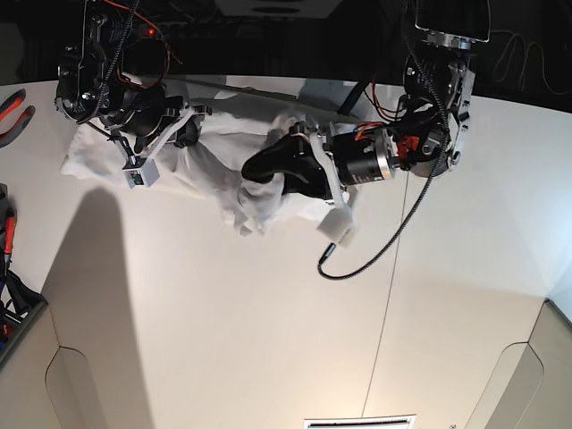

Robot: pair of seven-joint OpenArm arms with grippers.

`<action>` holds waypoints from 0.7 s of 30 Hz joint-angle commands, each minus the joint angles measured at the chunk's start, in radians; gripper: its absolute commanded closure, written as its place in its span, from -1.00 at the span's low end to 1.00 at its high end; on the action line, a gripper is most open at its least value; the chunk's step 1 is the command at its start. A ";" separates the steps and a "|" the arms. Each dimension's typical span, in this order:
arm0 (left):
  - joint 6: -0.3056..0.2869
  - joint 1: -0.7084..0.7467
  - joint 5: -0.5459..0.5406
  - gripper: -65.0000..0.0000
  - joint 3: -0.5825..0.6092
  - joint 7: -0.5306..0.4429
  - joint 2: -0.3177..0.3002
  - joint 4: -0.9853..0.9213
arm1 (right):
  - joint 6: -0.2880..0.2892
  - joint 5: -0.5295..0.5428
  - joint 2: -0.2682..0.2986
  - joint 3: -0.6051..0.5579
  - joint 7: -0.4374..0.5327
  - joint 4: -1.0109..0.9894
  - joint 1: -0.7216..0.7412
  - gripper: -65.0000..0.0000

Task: Layout the t-shirt on the table in an organized manner, then fold the t-shirt properly
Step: 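Fold the held end over toward the right gripper with the left gripper, then press the folded bundle down with the left gripper and release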

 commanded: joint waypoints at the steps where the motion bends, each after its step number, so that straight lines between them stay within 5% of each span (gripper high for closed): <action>1: -0.013 -0.013 -0.022 0.06 0.016 -0.017 0.002 0.019 | 0.001 0.016 0.002 -0.002 0.000 0.011 0.005 1.00; 10: -0.013 -0.028 -0.022 0.06 0.056 -0.018 0.002 0.019 | 0.001 0.016 0.002 -0.002 0.000 0.011 0.005 1.00; 21: -0.013 -0.061 -0.156 0.07 0.040 0.011 0.002 0.039 | 0.003 0.029 0.003 -0.002 -0.010 0.013 0.005 1.00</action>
